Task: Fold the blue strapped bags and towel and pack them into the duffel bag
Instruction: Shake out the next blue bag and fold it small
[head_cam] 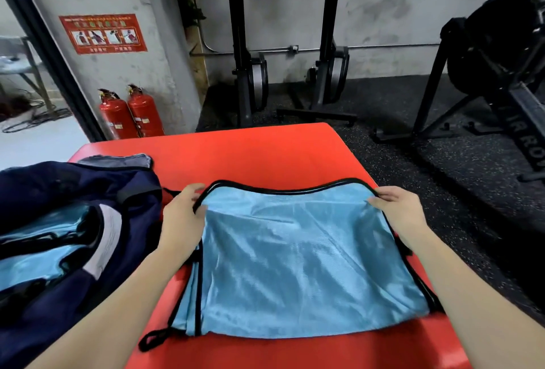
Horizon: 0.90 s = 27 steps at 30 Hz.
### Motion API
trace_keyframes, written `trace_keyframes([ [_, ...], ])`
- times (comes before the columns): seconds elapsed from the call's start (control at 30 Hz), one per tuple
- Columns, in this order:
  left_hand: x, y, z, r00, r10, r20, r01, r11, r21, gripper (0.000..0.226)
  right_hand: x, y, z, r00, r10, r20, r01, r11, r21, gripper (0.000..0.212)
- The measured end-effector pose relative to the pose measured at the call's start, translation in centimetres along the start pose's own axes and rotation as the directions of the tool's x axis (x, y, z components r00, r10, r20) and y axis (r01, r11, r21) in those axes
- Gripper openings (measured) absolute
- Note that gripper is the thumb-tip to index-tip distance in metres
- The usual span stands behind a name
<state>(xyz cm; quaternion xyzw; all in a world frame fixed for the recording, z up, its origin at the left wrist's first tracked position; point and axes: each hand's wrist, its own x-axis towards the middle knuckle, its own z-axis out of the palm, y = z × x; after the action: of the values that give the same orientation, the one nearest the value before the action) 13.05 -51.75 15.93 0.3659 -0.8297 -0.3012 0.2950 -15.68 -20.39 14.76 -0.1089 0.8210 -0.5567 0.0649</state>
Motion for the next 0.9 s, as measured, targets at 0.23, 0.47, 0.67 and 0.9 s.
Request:
trace_keyframes([
  [0.23, -2.0, 1.7, 0.0, 0.977, 0.166, 0.134, -0.191, 0.961, 0.198, 0.047, -2.1, -0.7, 0.0, 0.980, -0.184, 0.078, 0.200, 0.893, -0.402, 0.048],
  [0.47, -14.1, 5.1, 1.8, 0.902, 0.184, 0.390, -0.277, 0.940, 0.199, 0.049, -9.8, -0.7, 0.2, 0.730, -0.434, 0.528, 0.659, 0.652, -0.374, 0.046],
  [0.67, -18.4, 3.6, 1.7, 0.931, -0.167, 0.323, -0.072, 0.786, 0.614, 0.098, -12.4, 3.2, -1.5, 0.670, -0.287, 0.685, 0.729, 0.430, -0.533, 0.091],
  [0.9, -15.3, 2.3, 1.6, 0.924, -0.090, 0.372, -0.173, 0.768, 0.616, 0.117, -15.4, 3.7, -1.9, 0.797, -0.154, 0.584, 0.588, 0.415, -0.694, 0.089],
])
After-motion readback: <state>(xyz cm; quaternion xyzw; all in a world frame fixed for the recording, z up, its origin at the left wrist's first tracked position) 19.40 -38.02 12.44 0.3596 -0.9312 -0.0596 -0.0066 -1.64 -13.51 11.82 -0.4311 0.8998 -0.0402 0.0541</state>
